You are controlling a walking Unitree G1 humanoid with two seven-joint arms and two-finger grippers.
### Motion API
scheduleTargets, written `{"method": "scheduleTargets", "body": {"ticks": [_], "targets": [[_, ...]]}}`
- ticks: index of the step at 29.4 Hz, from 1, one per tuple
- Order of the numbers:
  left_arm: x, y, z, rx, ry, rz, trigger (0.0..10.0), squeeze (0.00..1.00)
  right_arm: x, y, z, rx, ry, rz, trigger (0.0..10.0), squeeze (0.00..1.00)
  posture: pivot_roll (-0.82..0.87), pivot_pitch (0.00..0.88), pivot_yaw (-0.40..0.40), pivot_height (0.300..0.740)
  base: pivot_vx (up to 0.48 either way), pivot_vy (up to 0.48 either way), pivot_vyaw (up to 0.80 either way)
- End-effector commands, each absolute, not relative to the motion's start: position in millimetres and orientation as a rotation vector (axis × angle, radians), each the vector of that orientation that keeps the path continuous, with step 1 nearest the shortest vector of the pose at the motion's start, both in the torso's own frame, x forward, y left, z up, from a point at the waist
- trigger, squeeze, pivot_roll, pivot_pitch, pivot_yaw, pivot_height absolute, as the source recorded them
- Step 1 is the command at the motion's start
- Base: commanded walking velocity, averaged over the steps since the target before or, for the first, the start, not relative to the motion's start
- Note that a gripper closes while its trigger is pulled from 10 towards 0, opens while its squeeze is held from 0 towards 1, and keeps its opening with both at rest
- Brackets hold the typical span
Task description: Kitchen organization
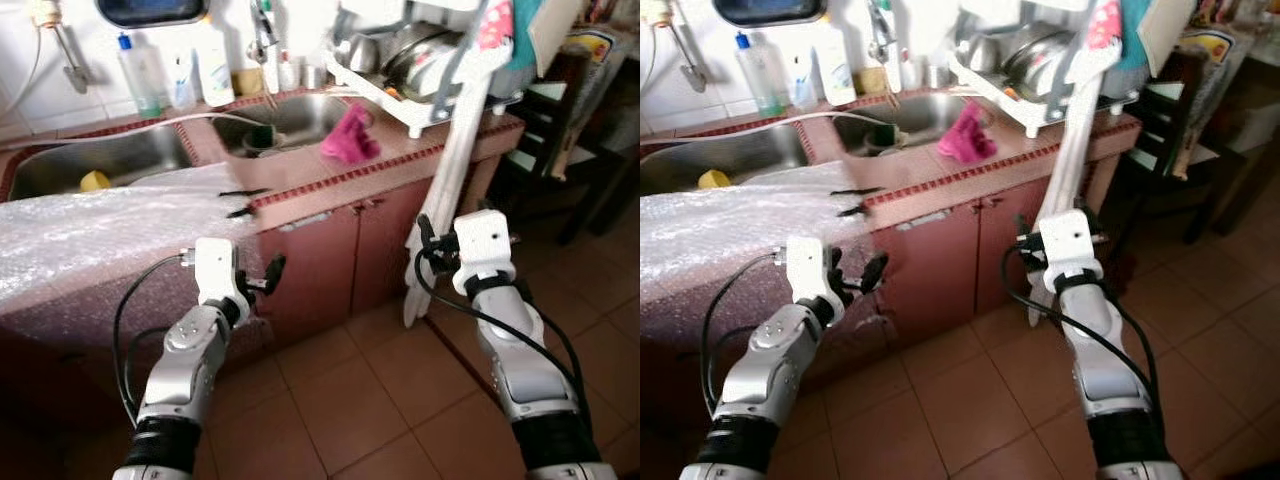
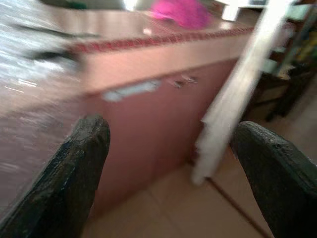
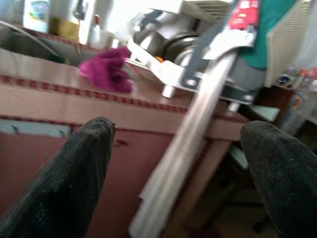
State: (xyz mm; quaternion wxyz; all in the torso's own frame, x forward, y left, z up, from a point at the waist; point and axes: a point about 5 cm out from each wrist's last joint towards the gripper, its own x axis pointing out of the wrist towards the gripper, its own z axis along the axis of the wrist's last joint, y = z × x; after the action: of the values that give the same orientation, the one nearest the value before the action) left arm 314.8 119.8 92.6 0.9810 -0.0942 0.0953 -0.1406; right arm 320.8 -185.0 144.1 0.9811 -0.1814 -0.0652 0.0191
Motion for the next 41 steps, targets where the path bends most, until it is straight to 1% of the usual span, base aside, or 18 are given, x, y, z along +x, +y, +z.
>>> {"method": "scheduleTargets", "body": {"ticks": [1, 9, 29, 34, 37, 41], "targets": [[321, 129, 98, -0.205, 0.176, -0.237, 10.0, 0.00, 323, -177, 152, -0.355, -0.167, 0.058, 10.0, 0.00, -0.04, 0.000, 0.060, 0.740, 0.000, 0.000, 0.00], [324, 129, 99, -0.211, 0.170, -0.228, 10.0, 0.00, 323, -176, 151, -0.354, -0.166, 0.062, 10.0, 0.00, -0.04, 0.000, 0.064, 0.740, 0.000, 0.000, 0.00], [324, 127, 93, -0.226, 0.198, -0.223, 10.0, 0.00, 322, -180, 150, -0.359, -0.157, 0.056, 10.0, 0.00, -0.05, 0.000, 0.057, 0.740, 0.000, -0.480, 0.00], [326, 128, 92, -0.227, 0.199, -0.205, 10.0, 0.00, 321, -180, 149, -0.361, -0.155, 0.059, 10.0, 0.00, -0.05, 0.000, 0.056, 0.740, 0.000, 0.000, 0.00], [328, 132, 91, -0.163, 0.188, -0.173, 10.0, 0.00, 321, -182, 147, -0.362, -0.150, 0.054, 10.0, 0.00, -0.05, 0.000, 0.053, 0.740, 0.000, 0.000, 0.00], [330, 139, 90, -0.134, 0.157, -0.138, 10.0, 0.00, 320, -183, 144, -0.350, -0.137, 0.045, 10.0, 0.00, -0.05, 0.000, 0.055, 0.740, 0.000, 0.000, 0.00]]}}
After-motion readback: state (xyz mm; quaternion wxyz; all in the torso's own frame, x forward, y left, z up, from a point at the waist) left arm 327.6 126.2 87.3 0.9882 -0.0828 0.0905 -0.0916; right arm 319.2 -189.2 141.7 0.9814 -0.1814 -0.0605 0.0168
